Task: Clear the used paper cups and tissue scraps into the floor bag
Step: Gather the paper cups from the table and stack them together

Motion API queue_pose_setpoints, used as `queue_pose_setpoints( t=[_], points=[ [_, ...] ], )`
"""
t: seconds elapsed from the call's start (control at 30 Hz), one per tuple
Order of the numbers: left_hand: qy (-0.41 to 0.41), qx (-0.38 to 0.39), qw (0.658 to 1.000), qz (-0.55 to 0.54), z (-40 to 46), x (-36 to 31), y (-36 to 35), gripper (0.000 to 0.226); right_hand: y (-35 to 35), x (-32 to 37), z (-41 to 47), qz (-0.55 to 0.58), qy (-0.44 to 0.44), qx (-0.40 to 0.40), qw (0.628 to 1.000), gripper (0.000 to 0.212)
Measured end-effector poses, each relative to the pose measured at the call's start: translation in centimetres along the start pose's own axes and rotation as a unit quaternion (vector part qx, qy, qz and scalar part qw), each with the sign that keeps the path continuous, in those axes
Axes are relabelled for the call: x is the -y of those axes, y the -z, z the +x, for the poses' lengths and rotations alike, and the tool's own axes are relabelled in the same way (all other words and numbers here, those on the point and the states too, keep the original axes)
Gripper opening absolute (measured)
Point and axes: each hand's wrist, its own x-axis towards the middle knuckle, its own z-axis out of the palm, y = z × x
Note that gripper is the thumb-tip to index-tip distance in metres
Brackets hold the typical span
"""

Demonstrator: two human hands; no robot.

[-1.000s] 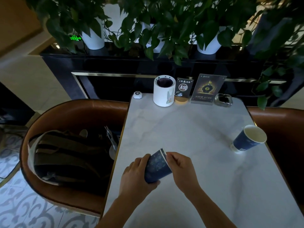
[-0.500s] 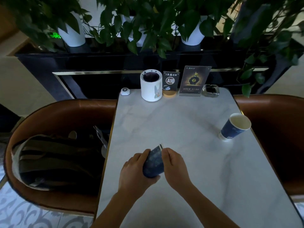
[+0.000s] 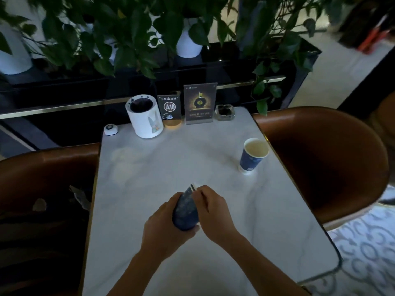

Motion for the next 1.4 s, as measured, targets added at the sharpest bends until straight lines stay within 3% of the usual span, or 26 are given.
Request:
queue_pose_setpoints(
  t=[0.3, 0.47, 0.67, 0.9, 1.1, 1.4],
  points=[
    [-0.021, 0.025, 0.999, -0.003, 2.1, -1.5, -2.2, 0.071, 5.4, -3.4, 2.8, 0.001, 0.007, 0.002, 1.000, 0.017],
    [-0.022, 0.030, 0.999, -0.016, 3.1, -1.7, -2.4, 0.072, 8.8, -6.1, 5.6, 0.002, -0.018, -0.048, 0.999, 0.012],
    [-0.014, 0.029, 0.999, -0.030, 3.5, -1.8, -2.7, 0.074, 13.4, -9.9, 10.5, -0.085, -0.024, -0.149, 0.985, 0.007],
    [-0.002, 0.029, 0.999, -0.043, 3.5, -1.5, -2.7, 0.077, 16.5, -13.1, 14.4, -0.246, 0.018, -0.048, 0.968, 0.033],
    [0.006, 0.024, 0.999, -0.047, 3.0, -1.1, -2.7, 0.075, 17.4, -14.7, 15.6, -0.374, 0.058, 0.036, 0.925, 0.027],
    [0.007, 0.018, 0.999, -0.047, 2.4, -0.7, -2.6, 0.071, 16.9, -14.0, 14.6, -0.255, 0.002, -0.018, 0.967, 0.029]
  ],
)
